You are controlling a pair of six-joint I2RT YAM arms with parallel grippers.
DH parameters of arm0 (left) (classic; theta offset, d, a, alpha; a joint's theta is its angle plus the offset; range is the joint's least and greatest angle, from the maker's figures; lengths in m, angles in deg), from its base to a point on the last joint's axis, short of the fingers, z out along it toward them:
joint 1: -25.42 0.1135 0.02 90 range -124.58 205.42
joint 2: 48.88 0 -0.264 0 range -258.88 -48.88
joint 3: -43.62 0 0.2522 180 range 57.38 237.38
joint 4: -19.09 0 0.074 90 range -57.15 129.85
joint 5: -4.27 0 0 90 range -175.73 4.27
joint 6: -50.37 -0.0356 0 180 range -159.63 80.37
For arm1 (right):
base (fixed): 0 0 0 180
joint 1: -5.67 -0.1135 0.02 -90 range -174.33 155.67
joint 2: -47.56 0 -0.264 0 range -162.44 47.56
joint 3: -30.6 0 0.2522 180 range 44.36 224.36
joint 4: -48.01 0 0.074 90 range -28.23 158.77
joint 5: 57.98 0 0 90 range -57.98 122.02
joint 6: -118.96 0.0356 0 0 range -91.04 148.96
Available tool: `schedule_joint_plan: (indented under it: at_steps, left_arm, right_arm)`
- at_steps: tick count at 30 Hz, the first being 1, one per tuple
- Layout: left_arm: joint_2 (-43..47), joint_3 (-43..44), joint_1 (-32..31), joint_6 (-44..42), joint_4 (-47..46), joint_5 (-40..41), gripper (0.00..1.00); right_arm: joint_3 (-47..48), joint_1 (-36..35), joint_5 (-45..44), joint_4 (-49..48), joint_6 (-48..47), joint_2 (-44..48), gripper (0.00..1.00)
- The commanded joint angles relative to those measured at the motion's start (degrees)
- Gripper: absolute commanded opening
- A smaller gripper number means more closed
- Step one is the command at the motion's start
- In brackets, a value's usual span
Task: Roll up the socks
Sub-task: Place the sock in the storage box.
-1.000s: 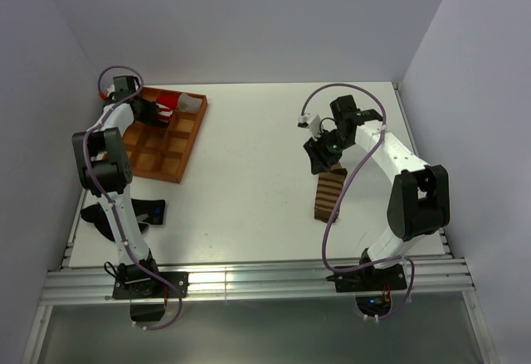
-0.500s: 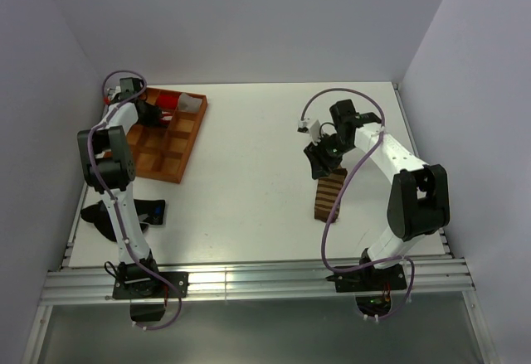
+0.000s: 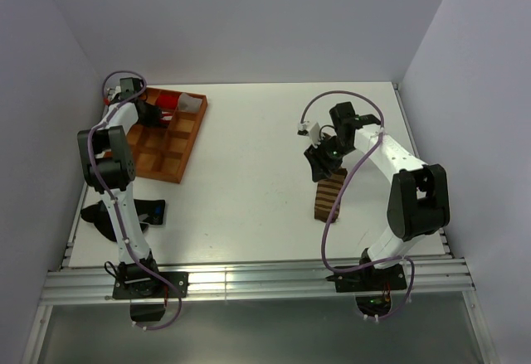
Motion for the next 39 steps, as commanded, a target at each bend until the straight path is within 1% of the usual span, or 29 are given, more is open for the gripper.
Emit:
schedule_joint_plan:
  at_steps: [1,3,4,7,15,17,18,20,25,26,27,29,36,39]
  left_arm:
    - [-0.9,-2.18,0.36,-0.94,8.44,3.47,0.21]
    - [-0.37,-0.07,0.27,-0.85,10.45,4.34,0.27]
    - [-0.2,0.54,0.27,-0.85,10.9,4.61,0.32]
    - [0.68,1.86,0.1,-0.94,11.52,4.53,0.39]
    - [2.7,3.89,-0.43,-2.43,11.35,3.03,0.5]
    - [3.84,3.71,-0.52,-3.05,10.03,2.51,0.52]
    - [4.37,3.45,-0.61,-3.22,9.24,2.42,0.54]
    - [5.51,3.1,-0.78,-3.75,7.75,1.98,0.55]
    - [7.1,4.06,-1.13,-4.45,7.39,1.63,0.57]
    - [7.88,3.98,-1.22,-4.72,7.04,1.28,0.58]
    - [8.33,3.89,-1.31,-4.81,6.69,1.53,0.63]
    - [9.56,3.89,-1.48,-5.16,6.86,2.24,0.64]
    - [13.42,1.78,-1.66,-5.68,7.21,3.21,0.63]
    - [16.93,-1.46,-1.84,-5.86,5.64,2.42,0.62]
  right_arm:
    - [0.95,0.41,0.28,-0.38,-0.48,1.12,0.53]
    - [1.57,0.32,0.28,-0.11,-0.57,0.86,0.53]
    - [1.74,0.41,0.37,-0.02,-0.48,0.77,0.53]
    - [2.45,0.41,0.37,0.15,-0.39,0.33,0.53]
    - [4.03,0.41,0.55,0.86,-0.22,-1.69,0.53]
    - [4.29,0.41,0.54,1.03,-0.21,-2.13,0.53]
    - [4.47,0.41,0.46,1.03,-0.21,-2.22,0.53]
    - [4.73,0.41,0.46,1.12,-0.21,-2.48,0.53]
    - [5.61,0.5,0.63,1.56,-0.04,-3.53,0.52]
    - [5.87,0.58,0.63,1.65,-0.04,-3.71,0.52]
    - [5.96,0.67,0.72,1.65,0.05,-3.8,0.52]
    - [6.23,0.76,0.63,1.65,0.22,-3.89,0.52]
    - [5.35,0.93,-2.0,-0.28,1.1,-3.19,0.52]
    - [3.95,0.85,-3.5,-1.43,1.11,-1.7,0.52]
